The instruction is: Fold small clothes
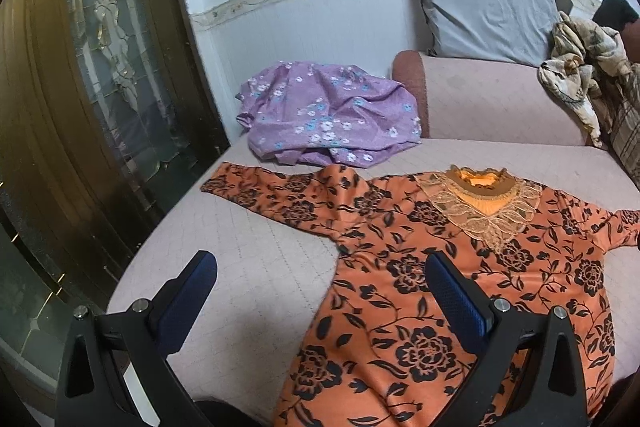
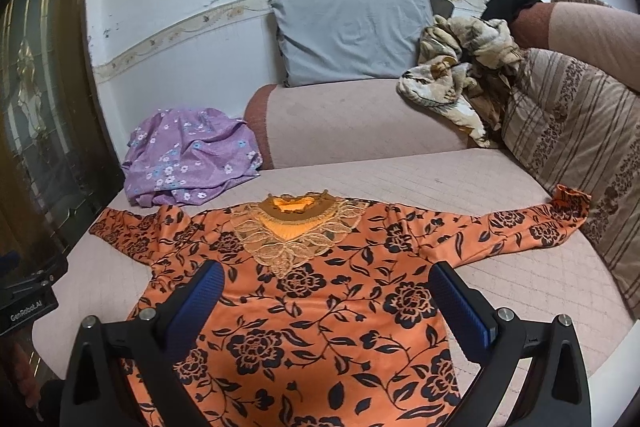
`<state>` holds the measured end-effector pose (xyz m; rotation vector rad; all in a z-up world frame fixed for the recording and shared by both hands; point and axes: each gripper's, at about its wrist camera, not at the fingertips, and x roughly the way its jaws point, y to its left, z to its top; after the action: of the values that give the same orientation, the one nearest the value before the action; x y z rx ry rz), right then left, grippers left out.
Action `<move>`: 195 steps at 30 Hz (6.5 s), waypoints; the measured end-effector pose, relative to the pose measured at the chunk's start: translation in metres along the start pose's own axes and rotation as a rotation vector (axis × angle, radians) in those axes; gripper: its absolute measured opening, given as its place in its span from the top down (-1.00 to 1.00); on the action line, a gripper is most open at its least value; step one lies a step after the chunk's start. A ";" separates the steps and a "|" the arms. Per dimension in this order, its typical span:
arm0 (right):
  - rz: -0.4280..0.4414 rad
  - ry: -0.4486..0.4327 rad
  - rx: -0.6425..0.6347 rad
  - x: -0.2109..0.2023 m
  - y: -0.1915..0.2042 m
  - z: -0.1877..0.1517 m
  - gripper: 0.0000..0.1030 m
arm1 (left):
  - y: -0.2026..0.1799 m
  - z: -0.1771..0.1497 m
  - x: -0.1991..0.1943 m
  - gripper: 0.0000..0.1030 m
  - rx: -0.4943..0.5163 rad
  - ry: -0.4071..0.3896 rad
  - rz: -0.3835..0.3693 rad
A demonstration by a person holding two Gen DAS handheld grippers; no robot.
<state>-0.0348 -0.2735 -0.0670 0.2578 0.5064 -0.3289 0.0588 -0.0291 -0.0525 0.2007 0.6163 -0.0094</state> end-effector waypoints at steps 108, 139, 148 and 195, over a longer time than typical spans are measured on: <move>0.241 0.373 0.024 0.283 -0.066 -0.009 -0.01 | 0.267 0.027 0.397 -0.32 -0.825 0.428 -0.067; 0.249 0.114 0.423 0.231 -0.161 0.044 -0.02 | -0.065 0.193 0.187 0.86 0.054 0.089 -0.475; 0.233 0.080 0.586 0.221 -0.213 0.050 -0.15 | -0.180 0.160 0.099 -0.29 0.292 0.129 -0.738; 0.191 0.366 0.268 0.279 -0.151 0.060 0.55 | -0.070 0.020 0.267 -0.43 0.146 0.263 -0.127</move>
<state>0.1647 -0.4990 -0.1832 0.6294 0.7933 -0.1614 0.2835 -0.0878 -0.2029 0.3068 0.8909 -0.1525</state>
